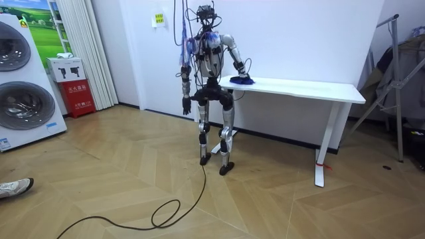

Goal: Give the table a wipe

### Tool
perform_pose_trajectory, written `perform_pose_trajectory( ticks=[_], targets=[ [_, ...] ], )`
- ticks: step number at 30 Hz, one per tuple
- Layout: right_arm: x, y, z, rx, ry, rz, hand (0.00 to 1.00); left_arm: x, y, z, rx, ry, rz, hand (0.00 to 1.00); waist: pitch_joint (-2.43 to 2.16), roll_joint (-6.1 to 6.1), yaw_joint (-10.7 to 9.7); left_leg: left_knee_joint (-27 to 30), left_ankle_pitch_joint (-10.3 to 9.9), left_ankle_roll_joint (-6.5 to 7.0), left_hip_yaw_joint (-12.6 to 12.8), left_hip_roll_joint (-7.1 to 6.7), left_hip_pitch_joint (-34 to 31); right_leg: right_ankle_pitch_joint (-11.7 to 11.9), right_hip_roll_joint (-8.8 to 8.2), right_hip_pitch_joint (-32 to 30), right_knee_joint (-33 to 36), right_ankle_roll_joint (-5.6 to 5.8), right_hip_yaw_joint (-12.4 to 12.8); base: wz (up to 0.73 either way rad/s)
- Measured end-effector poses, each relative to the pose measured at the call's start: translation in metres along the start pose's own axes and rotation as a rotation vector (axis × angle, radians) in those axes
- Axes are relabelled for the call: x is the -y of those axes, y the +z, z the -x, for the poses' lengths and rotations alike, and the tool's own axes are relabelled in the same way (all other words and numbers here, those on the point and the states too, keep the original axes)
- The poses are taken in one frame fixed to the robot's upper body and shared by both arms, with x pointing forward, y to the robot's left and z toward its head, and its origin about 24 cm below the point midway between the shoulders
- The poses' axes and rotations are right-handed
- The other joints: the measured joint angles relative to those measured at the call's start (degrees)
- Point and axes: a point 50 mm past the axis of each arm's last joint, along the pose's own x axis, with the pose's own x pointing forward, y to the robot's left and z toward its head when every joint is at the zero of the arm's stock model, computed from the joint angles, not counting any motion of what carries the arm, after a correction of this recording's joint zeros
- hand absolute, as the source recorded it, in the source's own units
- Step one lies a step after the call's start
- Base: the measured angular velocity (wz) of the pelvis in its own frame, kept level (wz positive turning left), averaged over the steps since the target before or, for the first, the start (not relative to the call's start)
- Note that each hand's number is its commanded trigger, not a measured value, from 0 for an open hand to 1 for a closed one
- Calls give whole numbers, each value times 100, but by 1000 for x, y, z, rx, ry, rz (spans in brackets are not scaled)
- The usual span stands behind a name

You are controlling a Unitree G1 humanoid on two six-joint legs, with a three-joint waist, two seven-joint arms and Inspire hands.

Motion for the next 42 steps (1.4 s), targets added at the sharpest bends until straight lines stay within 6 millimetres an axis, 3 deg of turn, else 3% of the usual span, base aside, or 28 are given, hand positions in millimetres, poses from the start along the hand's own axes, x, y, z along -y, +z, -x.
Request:
perform_pose_trajectory(
  ticks=[1,2,7,10,19,26,28,31,35,40,42],
  targets=[
    [0,0,0,1,0,0,55,0,0,0,1,0,3,0,7,-20,0,2,1,5,1,1,0,0,-1,0,-2,0,3,0],
    [0,0,0,3,0,-1,100,-1,1,0,4,2,8,0,18,-47,4,10,0,15,8,2,0,0,-1,1,-1,0,3,-5],
    [7,2,0,18,-43,-11,100,-2,1,0,5,2,8,0,26,-43,-15,49,-37,25,37,16,-4,8,5,7,21,4,-27,-3],
    [19,2,-1,25,-103,-32,100,-2,1,0,8,2,9,0,20,-24,-19,32,-53,16,37,10,6,10,7,10,21,3,-185,0],
    [30,8,-2,53,-157,-76,100,-3,6,0,28,9,8,0,18,5,-80,-26,-56,12,40,4,30,9,10,2,16,4,-207,0],
    [31,11,-4,50,-159,-223,100,-5,8,0,31,26,29,0,19,49,-162,-2,-57,13,11,0,39,9,9,35,11,4,-217,1],
    [29,10,-5,41,-150,-261,100,-5,8,0,32,26,34,0,45,82,-158,-1,-59,12,-4,4,97,9,13,96,8,4,-219,3],
    [26,15,-10,24,-134,-345,100,-2,8,0,32,19,33,0,49,134,-135,-12,-83,-5,-10,14,103,6,36,142,7,6,-206,0],
    [35,24,-24,28,-119,-395,100,1,11,0,36,14,41,0,58,158,-91,169,-133,-61,29,115,-78,25,126,-6,20,-24,-164,-7],
    [38,8,-38,-25,-122,-457,100,6,7,0,22,3,49,0,72,207,-128,222,-114,-84,-7,145,-188,41,149,-99,30,-53,-250,6],
    [30,-11,-36,-105,-147,-531,100,8,0,2,3,2,59,0,67,234,-154,270,-117,-79,-107,123,-210,42,134,-53,22,-55,-341,21]
  ],
)
